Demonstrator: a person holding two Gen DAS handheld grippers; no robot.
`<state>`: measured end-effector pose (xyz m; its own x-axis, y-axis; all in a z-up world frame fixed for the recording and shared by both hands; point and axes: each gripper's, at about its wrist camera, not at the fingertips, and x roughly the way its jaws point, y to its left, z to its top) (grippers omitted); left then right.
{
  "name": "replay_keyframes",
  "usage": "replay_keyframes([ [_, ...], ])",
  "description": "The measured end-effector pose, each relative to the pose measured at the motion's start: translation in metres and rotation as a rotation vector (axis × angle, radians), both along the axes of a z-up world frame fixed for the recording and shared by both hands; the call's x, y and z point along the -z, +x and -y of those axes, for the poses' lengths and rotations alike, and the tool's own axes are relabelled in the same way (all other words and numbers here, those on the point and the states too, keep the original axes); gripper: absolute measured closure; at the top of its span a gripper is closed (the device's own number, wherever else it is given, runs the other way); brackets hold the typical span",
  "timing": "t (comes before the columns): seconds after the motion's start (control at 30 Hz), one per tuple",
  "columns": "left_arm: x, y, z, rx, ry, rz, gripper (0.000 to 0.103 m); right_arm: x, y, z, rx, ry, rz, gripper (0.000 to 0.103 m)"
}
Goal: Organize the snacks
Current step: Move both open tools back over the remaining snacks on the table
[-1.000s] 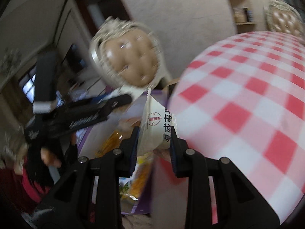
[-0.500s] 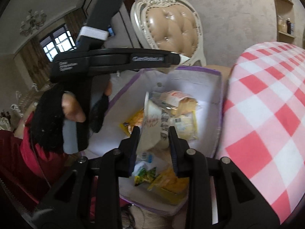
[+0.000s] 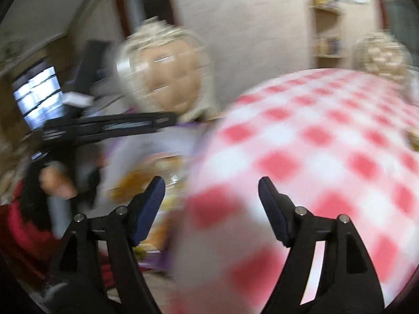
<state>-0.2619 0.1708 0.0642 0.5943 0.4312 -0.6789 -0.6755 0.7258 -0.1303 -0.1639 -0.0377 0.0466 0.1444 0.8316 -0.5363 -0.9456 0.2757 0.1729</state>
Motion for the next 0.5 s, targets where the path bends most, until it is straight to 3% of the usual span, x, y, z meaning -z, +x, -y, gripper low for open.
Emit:
replay_keyframes([
  [0.13,0.001,0.093,0.049,0.215,-0.062,0.009,0.018,0.008,0.069,0.052,0.244,-0.016,-0.030,0.021],
  [0.3,0.017,0.206,0.100,0.401,-0.125,0.037,0.018,0.018,0.150,0.129,0.558,-0.063,-0.058,0.021],
  [0.5,0.043,0.318,0.134,0.449,-0.204,0.047,0.018,0.029,0.224,0.202,0.761,-0.007,-0.225,0.021],
])
